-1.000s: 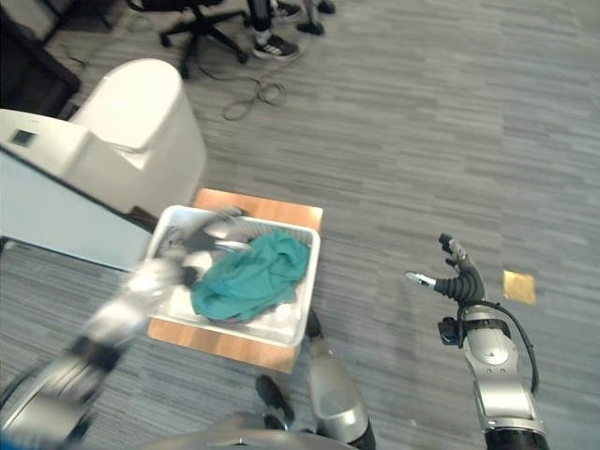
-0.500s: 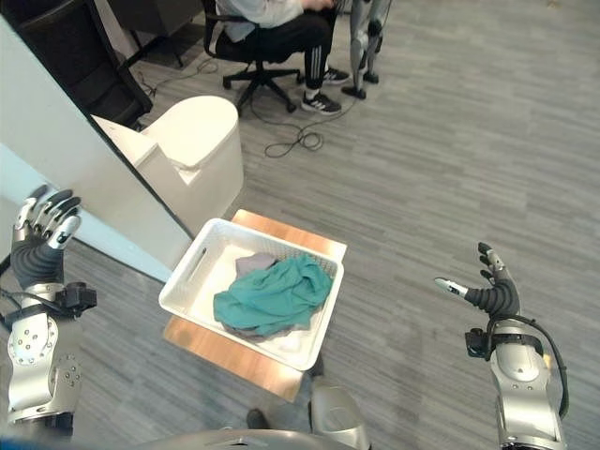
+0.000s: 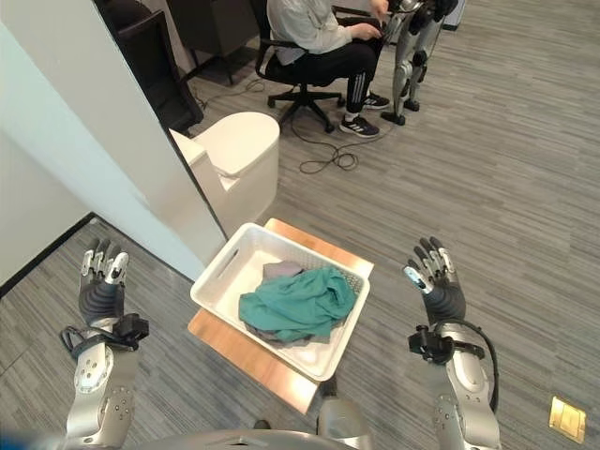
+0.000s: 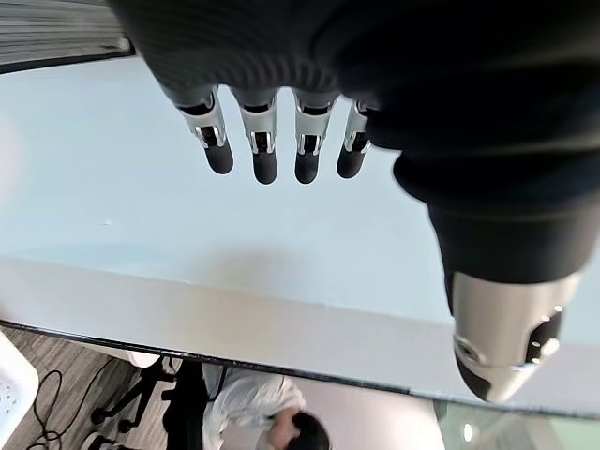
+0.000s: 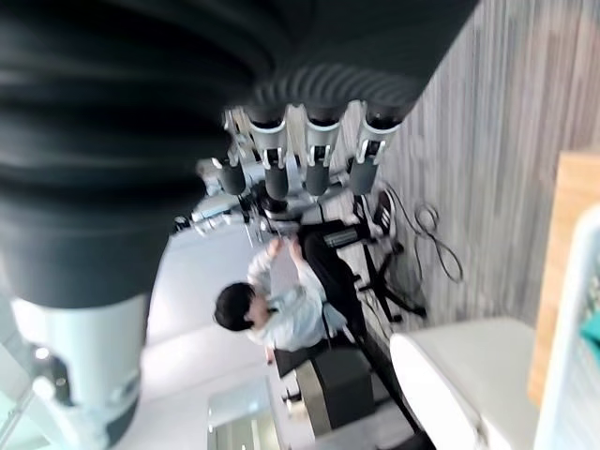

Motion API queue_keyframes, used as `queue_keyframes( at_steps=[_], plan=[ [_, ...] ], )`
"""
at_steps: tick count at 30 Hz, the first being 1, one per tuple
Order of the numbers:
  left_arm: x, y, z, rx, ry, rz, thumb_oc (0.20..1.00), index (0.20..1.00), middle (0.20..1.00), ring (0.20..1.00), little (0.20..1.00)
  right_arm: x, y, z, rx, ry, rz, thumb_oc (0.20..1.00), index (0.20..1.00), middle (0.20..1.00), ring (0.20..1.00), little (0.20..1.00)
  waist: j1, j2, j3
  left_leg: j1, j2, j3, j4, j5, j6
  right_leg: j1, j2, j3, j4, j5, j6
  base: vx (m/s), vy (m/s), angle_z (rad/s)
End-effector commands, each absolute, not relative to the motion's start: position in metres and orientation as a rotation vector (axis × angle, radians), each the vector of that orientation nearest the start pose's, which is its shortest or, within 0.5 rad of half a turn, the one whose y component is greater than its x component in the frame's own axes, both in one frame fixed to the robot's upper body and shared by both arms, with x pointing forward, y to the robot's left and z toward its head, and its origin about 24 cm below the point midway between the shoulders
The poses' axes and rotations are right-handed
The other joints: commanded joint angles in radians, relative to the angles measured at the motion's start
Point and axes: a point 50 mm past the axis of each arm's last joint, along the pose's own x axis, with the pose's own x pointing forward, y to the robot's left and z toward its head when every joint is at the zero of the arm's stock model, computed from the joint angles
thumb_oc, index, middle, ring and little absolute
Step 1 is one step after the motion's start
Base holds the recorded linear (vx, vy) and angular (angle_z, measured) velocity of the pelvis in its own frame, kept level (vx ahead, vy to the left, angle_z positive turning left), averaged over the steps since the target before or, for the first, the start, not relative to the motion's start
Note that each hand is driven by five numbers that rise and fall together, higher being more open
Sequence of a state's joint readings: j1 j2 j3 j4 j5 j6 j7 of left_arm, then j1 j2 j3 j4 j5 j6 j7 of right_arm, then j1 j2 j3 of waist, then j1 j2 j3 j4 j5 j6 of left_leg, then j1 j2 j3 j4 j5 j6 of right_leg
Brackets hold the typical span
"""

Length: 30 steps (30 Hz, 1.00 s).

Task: Pick up bed clothes into laundry basket.

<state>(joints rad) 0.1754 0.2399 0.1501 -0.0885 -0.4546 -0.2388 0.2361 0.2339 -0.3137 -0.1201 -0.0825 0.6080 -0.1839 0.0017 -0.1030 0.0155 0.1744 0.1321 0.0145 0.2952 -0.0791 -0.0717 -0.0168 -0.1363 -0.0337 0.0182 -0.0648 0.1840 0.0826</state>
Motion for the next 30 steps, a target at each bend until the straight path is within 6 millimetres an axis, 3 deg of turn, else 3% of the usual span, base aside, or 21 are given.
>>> queue_keyframes(
  at_steps=[1, 3, 5, 6, 7, 8, 9, 12, 14, 15, 16, 17, 19, 20, 21, 22, 24, 25, 27, 29, 30],
  plan=[
    [0.229, 0.266, 0.105, -0.091, -0.411, 0.428, 1.000, 1.000, 1.000, 1.000, 1.000, 0.213, -0.246, 0.080, 0.269, -0.283, -0.175, 1.000, 1.000, 1.000, 1.000, 1.000, 0.004, -0.015, 0.006, -0.100, 0.044, -0.059, -0.008, 0.106, -0.010, 0.034, -0.008, 0.103, 0.240, -0.199, 0.066, -0.19, -0.079, 0.01],
    [0.229, 0.267, 0.114, -0.107, -0.456, 0.437, 1.000, 1.000, 1.000, 1.000, 1.000, 0.217, -0.242, 0.080, 0.253, -0.274, -0.154, 1.000, 1.000, 1.000, 1.000, 1.000, 0.037, -0.012, 0.003, -0.122, 0.064, -0.053, -0.005, 0.129, -0.004, 0.067, -0.053, 0.048, 0.345, -0.254, 0.048, -0.26, -0.145, 0.09],
    [0.222, 0.270, 0.116, -0.096, -0.470, 0.452, 1.000, 1.000, 1.000, 1.000, 1.000, 0.218, -0.243, 0.078, 0.244, -0.263, -0.165, 1.000, 1.000, 1.000, 1.000, 1.000, 0.081, -0.031, -0.030, -0.178, 0.064, -0.063, 0.001, 0.172, -0.002, 0.157, -0.080, 0.048, 0.429, -0.223, 0.048, -0.36, -0.320, 0.17],
    [0.221, 0.269, 0.115, -0.098, -0.469, 0.455, 1.000, 1.000, 1.000, 1.000, 1.000, 0.220, -0.244, 0.080, 0.245, -0.275, -0.171, 1.000, 1.000, 1.000, 1.000, 1.000, 0.093, -0.046, -0.040, -0.212, 0.062, -0.077, 0.011, 0.189, -0.004, 0.199, -0.068, 0.079, 0.398, -0.230, 0.053, -0.31, -0.333, 0.16],
    [0.221, 0.269, 0.114, -0.114, -0.464, 0.457, 1.000, 1.000, 1.000, 1.000, 1.000, 0.219, -0.244, 0.081, 0.259, -0.280, -0.179, 1.000, 1.000, 1.000, 1.000, 1.000, 0.104, -0.049, -0.048, -0.231, 0.068, -0.085, 0.018, 0.205, -0.009, 0.233, -0.058, 0.094, 0.341, -0.293, 0.038, -0.16, -0.175, 0.26],
    [0.221, 0.269, 0.114, -0.114, -0.463, 0.455, 1.000, 1.000, 1.000, 1.000, 1.000, 0.219, -0.244, 0.081, 0.260, -0.279, -0.180, 1.000, 1.000, 1.000, 1.000, 1.000, 0.103, -0.051, -0.048, -0.230, 0.066, -0.087, 0.019, 0.204, -0.010, 0.239, -0.060, 0.092, 0.334, -0.293, 0.037, -0.19, -0.148, 0.30],
    [0.219, 0.271, 0.112, -0.133, -0.465, 0.471, 1.000, 1.000, 1.000, 1.000, 1.000, 0.218, -0.244, 0.082, 0.288, -0.287, -0.181, 1.000, 1.000, 1.000, 1.000, 1.000, 0.120, -0.054, -0.046, -0.262, 0.074, -0.105, 0.026, 0.235, -0.027, 0.278, -0.045, 0.105, 0.256, -0.356, 0.016, -0.27, -0.237, 0.28],
    [0.216, 0.266, 0.101, -0.227, -0.425, 0.462, 1.000, 1.000, 1.000, 1.000, 1.000, 0.215, -0.255, 0.088, 0.229, -0.297, -0.195, 1.000, 1.000, 1.000, 1.000, 1.000, 0.146, -0.041, 0.001, -0.357, 0.118, -0.173, 0.047, 0.349, -0.122, 0.346, 0.007, 0.072, 0.071, -0.355, -0.032, -0.46, -0.391, 0.24],
    [0.217, 0.263, 0.096, -0.247, -0.403, 0.452, 1.000, 1.000, 1.000, 1.000, 1.000, 0.215, -0.258, 0.088, 0.202, -0.287, -0.191, 1.000, 1.000, 1.000, 1.000, 1.000, 0.141, -0.033, 0.023, -0.361, 0.131, -0.197, 0.053, 0.368, -0.139, 0.350, 0.022, 0.057, 0.076, -0.352, -0.042, -0.43, -0.280, 0.65],
    [0.218, 0.259, 0.086, -0.251, -0.357, 0.450, 1.000, 1.000, 1.000, 1.000, 1.000, 0.216, -0.263, 0.089, 0.154, -0.271, -0.199, 1.000, 1.000, 1.000, 1.000, 1.000, 0.134, -0.032, 0.066, -0.360, 0.133, -0.229, 0.111, 0.351, -0.134, 0.320, 0.034, 0.036, 0.122, -0.348, -0.057, -0.43, -0.206, 0.70],
    [0.218, 0.259, 0.086, -0.251, -0.357, 0.450, 1.000, 1.000, 1.000, 1.000, 1.000, 0.216, -0.263, 0.089, 0.153, -0.271, -0.199, 1.000, 1.000, 1.000, 1.000, 1.000, 0.132, -0.033, 0.065, -0.360, 0.132, -0.232, 0.112, 0.344, -0.136, 0.321, 0.033, 0.034, 0.122, -0.353, -0.058, -0.66, -0.205, 1.02],
    [0.214, 0.256, 0.073, -0.297, -0.303, 0.449, 1.000, 1.000, 1.000, 1.000, 1.000, 0.215, -0.266, 0.089, 0.167, -0.262, -0.211, 1.000, 1.000, 1.000, 1.000, 1.000, 0.115, -0.065, 0.069, -0.327, 0.123, -0.253, 0.272, 0.258, -0.098, 0.278, 0.007, 0.015, 0.146, -0.330, -0.066, -0.44, -0.135, 0.87],
    [0.213, 0.255, 0.071, -0.301, -0.296, 0.436, 1.000, 1.000, 1.000, 1.000, 1.000, 0.214, -0.267, 0.088, 0.184, -0.262, -0.212, 1.000, 1.000, 1.000, 1.000, 1.000, 0.103, -0.072, 0.060, -0.330, 0.127, -0.238, 0.328, 0.231, -0.086, 0.264, 0.001, -0.003, 0.141, -0.317, -0.067, -0.39, -0.124, 0.85],
    [0.211, 0.255, 0.072, -0.284, -0.291, 0.425, 1.000, 1.000, 1.000, 1.000, 1.000, 0.209, -0.270, 0.081, 0.209, -0.249, -0.228, 1.000, 1.000, 1.000, 1.000, 1.000, 0.075, -0.091, 0.041, -0.289, 0.166, -0.139, 0.427, 0.179, -0.078, 0.249, -0.015, -0.062, 0.126, -0.297, -0.076, -0.22, -0.087, 0.52],
    [0.211, 0.255, 0.072, -0.284, -0.290, 0.425, 1.000, 1.000, 1.000, 1.000, 1.000, 0.209, -0.270, 0.081, 0.209, -0.249, -0.227, 1.000, 1.000, 1.000, 1.000, 1.000, 0.074, -0.090, 0.038, -0.291, 0.166, -0.140, 0.424, 0.184, -0.077, 0.246, -0.014, -0.063, 0.124, -0.292, -0.076, -0.36, -0.115, 0.73],
    [0.210, 0.256, 0.077, -0.268, -0.314, 0.408, 1.000, 1.000, 1.000, 1.000, 1.000, 0.203, -0.274, 0.075, 0.187, -0.219, -0.246, 1.000, 1.000, 1.000, 1.000, 1.000, 0.045, -0.092, 0.010, -0.191, 0.219, -0.035, 0.441, 0.148, -0.082, 0.231, -0.013, -0.138, 0.107, -0.286, -0.079, -0.15, -0.031, 0.72],
    [0.211, 0.256, 0.080, -0.265, -0.325, 0.403, 1.000, 1.000, 1.000, 1.000, 1.000, 0.203, -0.276, 0.074, 0.178, -0.216, -0.257, 1.000, 1.000, 1.000, 1.000, 1.000, 0.033, -0.089, 0.000, -0.142, 0.236, 0.004, 0.450, 0.135, -0.088, 0.219, -0.014, -0.182, 0.109, -0.284, -0.080, -0.24, 0.014, 1.14],
    [0.213, 0.256, 0.085, -0.243, -0.341, 0.392, 1.000, 1.000, 1.000, 1.000, 1.000, 0.201, -0.277, 0.074, 0.198, -0.226, -0.273, 1.000, 1.000, 1.000, 1.000, 1.000, 0.005, -0.072, -0.016, -0.058, 0.256, 0.066, 0.440, 0.104, -0.106, 0.195, -0.024, -0.290, 0.118, -0.291, -0.074, -0.30, 0.111, 1.44],
    [0.215, 0.256, 0.087, -0.214, -0.345, 0.387, 1.000, 1.000, 1.000, 1.000, 1.000, 0.202, -0.277, 0.074, 0.200, -0.230, -0.280, 1.000, 1.000, 1.000, 1.000, 1.000, -0.007, -0.062, -0.023, -0.027, 0.229, 0.072, 0.378, 0.073, -0.111, 0.182, -0.039, -0.336, 0.128, -0.289, -0.058, -0.16, 0.134, 1.66],
    [0.212, 0.260, 0.091, -0.186, -0.358, 0.413, 1.000, 1.000, 1.000, 1.000, 1.000, 0.207, -0.266, 0.073, 0.247, -0.233, -0.245, 1.000, 1.000, 1.000, 1.000, 1.000, -0.002, -0.039, -0.024, 0.006, 0.127, 0.051, 0.147, -0.031, -0.065, 0.129, -0.084, -0.379, 0.182, -0.234, -0.009, -0.20, 0.263, 1.51],
    [0.212, 0.260, 0.091, -0.185, -0.358, 0.414, 1.000, 1.000, 1.000, 1.000, 1.000, 0.207, -0.266, 0.073, 0.248, -0.233, -0.244, 1.000, 1.000, 1.000, 1.000, 1.000, -0.004, -0.040, -0.026, 0.005, 0.124, 0.050, 0.144, -0.029, -0.063, 0.125, -0.087, -0.379, 0.186, -0.235, -0.007, -0.25, 0.310, 1.20]
  ],
)
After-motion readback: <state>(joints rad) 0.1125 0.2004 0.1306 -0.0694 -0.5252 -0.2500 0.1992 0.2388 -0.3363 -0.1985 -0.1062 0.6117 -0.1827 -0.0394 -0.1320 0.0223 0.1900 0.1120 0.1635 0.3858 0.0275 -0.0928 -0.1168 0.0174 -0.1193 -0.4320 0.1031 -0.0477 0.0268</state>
